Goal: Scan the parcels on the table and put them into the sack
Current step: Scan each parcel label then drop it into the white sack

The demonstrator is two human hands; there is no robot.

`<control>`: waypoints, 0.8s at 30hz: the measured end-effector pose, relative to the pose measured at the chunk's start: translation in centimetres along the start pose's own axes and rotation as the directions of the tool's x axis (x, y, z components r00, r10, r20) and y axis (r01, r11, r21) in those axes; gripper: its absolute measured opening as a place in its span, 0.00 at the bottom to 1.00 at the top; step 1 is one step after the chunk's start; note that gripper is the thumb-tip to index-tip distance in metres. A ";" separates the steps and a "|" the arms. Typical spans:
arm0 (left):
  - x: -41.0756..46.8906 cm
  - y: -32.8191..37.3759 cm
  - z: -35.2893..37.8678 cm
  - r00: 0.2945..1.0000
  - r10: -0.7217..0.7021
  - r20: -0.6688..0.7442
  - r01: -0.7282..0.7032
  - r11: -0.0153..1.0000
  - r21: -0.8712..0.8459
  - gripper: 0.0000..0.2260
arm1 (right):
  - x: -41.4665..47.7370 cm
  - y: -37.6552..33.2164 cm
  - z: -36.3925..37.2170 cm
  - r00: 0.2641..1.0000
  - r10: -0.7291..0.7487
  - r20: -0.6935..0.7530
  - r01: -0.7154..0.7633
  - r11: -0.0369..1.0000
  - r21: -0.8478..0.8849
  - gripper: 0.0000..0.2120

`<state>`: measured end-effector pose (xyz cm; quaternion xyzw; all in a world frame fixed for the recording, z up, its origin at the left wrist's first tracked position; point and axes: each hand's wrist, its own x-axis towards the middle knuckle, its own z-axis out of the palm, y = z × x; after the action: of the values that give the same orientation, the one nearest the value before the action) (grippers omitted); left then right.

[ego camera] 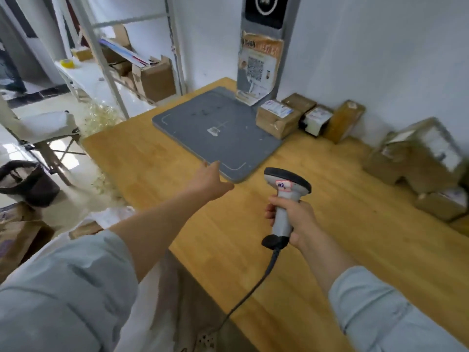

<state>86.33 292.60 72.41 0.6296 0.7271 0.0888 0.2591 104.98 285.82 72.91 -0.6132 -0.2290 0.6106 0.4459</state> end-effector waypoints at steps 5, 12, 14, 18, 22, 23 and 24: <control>0.0 12.7 4.4 0.971 0.211 0.109 -0.221 0.971 0.087 0.32 | -1.0 -4.2 -10.6 0.982 -0.052 -0.180 0.086 0.979 0.185 0.04; -1.3 28.5 11.1 0.908 0.369 0.199 -0.383 0.923 0.036 0.35 | -1.2 -9.0 -25.0 0.932 -0.081 -0.353 0.204 0.923 0.326 0.06; -1.2 32.2 12.8 0.899 0.379 0.220 -0.385 0.923 -0.016 0.35 | -0.7 -9.8 -28.1 0.926 -0.085 -0.367 0.226 0.906 0.359 0.05; 0.3 38.7 15.5 0.911 0.337 0.240 -0.299 0.937 -0.181 0.32 | 1.3 -10.7 -32.8 0.929 -0.077 -0.363 0.234 0.881 0.412 0.04; 3.0 43.7 17.9 0.950 0.233 0.207 -0.128 0.897 -0.424 0.28 | 4.7 -10.6 -35.8 0.937 -0.024 -0.348 0.205 0.845 0.495 0.05; 4.0 44.6 18.4 0.958 0.186 0.216 -0.057 0.868 -0.493 0.28 | 5.6 -10.6 -36.3 0.937 -0.023 -0.349 0.209 0.838 0.503 0.05; 5.1 45.4 18.9 0.962 0.141 0.236 0.015 0.831 -0.556 0.31 | 6.4 -10.5 -36.7 0.936 -0.030 -0.351 0.217 0.835 0.506 0.05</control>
<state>134.64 302.44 75.64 0.5577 0.6073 0.2179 0.5221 143.72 286.56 72.85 -0.5402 -0.0108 0.5086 0.6704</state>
